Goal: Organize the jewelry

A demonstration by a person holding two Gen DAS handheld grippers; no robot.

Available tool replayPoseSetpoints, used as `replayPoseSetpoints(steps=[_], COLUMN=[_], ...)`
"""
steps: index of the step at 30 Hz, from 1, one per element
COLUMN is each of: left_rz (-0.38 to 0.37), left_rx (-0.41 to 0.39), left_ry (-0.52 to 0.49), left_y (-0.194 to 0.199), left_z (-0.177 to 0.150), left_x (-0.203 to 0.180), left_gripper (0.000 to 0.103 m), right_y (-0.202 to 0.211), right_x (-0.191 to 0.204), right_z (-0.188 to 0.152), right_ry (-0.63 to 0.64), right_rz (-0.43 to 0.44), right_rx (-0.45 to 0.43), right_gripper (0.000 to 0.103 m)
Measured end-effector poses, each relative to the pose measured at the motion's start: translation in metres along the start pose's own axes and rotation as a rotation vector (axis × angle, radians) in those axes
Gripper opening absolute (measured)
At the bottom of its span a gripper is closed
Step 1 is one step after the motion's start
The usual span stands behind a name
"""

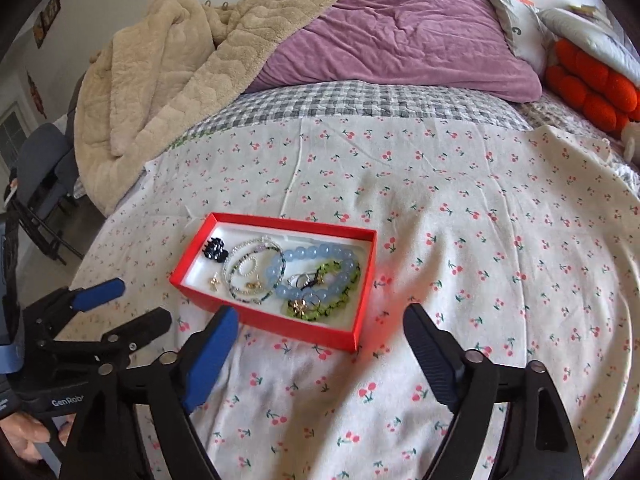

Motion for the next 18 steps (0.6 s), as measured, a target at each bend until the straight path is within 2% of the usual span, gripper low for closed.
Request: replayPoseSetpoints(steps=[2, 4, 7, 11, 18], left_rz=[0.027, 0.046, 0.077, 0.078, 0.099], left_rx=[0.002, 0.011, 0.02, 0.014, 0.026], left_ry=[0.014, 0.027, 0.045, 0.071, 0.051], left_y=[0.009, 0.018, 0.028, 0.036, 0.032], left_z=[-0.008, -0.015, -0.029, -0.045, -0.068], left_x=[0.0, 0.0, 0.0, -0.001, -0.004], left_gripper=[0.103, 0.103, 0.102, 0.103, 0.102], right_y=[0.009, 0.017, 0.023, 0.027, 0.022], right_x=[0.004, 0.008, 0.011, 0.009, 0.006], right_z=[-0.008, -0.019, -0.039, -0.061, -0.092], right_ry=[0.017, 0.024, 0.032, 0.021, -0.006], right_rz=[-0.046, -0.074, -0.111, -0.176, -0.218], right_rx=[0.003, 0.008, 0.067, 0.094, 0.144], right_gripper=[0.103, 0.103, 0.103, 0.103, 0.103])
Point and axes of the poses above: each gripper's, at about its wrist camera, not at the fingertips, and y roughly against the way its jaws point, x to its left, z to its top, the point moved 5 cm from there along -y, roughly the way its jaws point, and after that the axes turned 6 degrees about -z, right-handed, at the moved point
